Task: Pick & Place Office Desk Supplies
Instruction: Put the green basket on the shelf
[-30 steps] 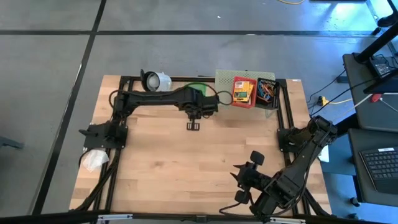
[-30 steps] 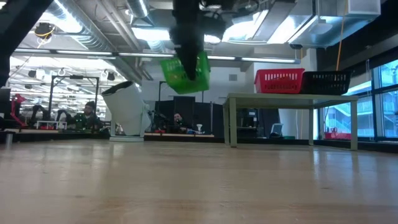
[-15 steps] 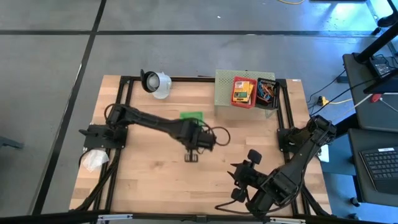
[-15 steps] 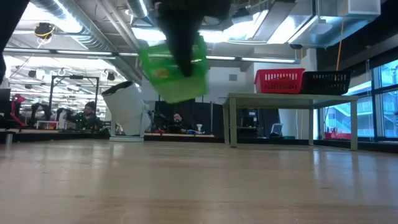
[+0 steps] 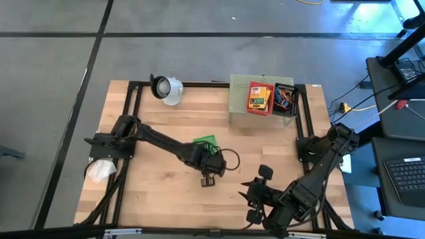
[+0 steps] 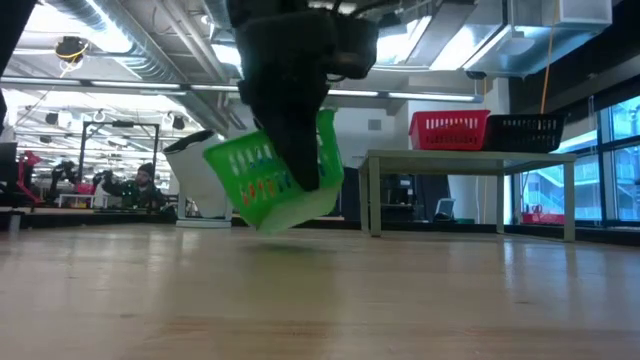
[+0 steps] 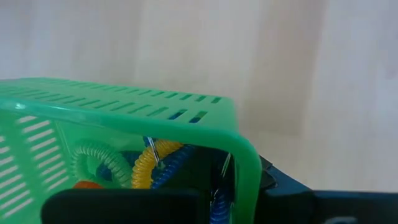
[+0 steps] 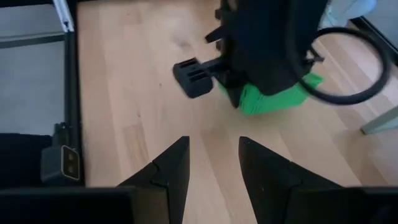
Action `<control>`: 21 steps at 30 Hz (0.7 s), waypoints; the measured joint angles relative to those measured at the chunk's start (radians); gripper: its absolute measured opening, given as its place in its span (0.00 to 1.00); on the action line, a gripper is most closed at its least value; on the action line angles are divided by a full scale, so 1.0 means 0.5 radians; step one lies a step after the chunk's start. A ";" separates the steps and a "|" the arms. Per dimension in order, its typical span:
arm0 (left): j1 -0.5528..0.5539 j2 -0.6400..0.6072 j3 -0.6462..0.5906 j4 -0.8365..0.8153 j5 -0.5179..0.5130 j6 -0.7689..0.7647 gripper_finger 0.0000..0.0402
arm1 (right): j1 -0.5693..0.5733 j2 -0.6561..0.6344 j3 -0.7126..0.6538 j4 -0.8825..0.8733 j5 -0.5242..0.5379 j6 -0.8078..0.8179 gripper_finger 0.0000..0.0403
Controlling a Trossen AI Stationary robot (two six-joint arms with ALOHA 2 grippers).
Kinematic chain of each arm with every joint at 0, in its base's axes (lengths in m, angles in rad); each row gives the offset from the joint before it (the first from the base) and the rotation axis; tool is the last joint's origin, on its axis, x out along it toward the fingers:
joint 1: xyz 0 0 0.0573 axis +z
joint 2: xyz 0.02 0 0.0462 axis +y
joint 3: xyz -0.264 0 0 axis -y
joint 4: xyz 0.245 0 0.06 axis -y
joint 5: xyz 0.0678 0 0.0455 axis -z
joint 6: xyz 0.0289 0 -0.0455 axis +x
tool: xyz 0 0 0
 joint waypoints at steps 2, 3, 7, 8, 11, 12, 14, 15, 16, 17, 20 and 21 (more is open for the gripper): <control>-0.034 0.000 -0.029 0.070 0.000 -0.022 0.07 | -0.010 0.000 0.000 0.029 -0.005 -0.039 0.34; -0.047 0.000 -0.043 0.109 0.004 -0.032 0.07 | -0.016 0.000 0.000 0.035 -0.005 -0.052 0.34; -0.090 0.000 -0.074 0.113 0.004 -0.073 0.07 | -0.051 0.000 0.000 0.040 -0.053 -0.087 0.34; -0.100 0.000 -0.075 0.112 0.009 -0.083 0.08 | -0.063 0.000 0.000 0.042 -0.080 -0.099 0.34; -0.122 0.000 -0.075 0.114 0.020 -0.110 0.11 | -0.103 0.000 0.000 0.055 -0.141 -0.128 0.34; -0.126 0.000 -0.075 0.114 0.022 -0.116 0.12 | -0.114 0.000 0.000 0.062 -0.161 -0.136 0.34; -0.129 0.000 -0.075 0.114 0.031 -0.119 0.13 | -0.135 0.000 0.000 0.085 -0.188 -0.164 0.34; -0.135 0.000 -0.075 0.114 0.030 -0.119 0.13 | -0.142 0.000 0.000 0.106 -0.205 -0.180 0.34; -0.135 0.000 -0.075 0.114 0.030 -0.119 0.13 | -0.147 0.000 0.000 0.122 -0.219 -0.195 0.34; -0.136 0.011 -0.075 0.116 0.033 -0.119 0.13 | -0.151 0.000 0.000 0.136 -0.234 -0.216 0.34; -0.138 0.078 -0.076 0.130 0.069 -0.119 0.12 | -0.154 0.000 0.000 0.175 -0.267 -0.240 0.34; -0.139 0.109 -0.076 0.150 0.084 -0.117 0.12 | -0.154 0.000 0.000 0.182 -0.267 -0.240 0.34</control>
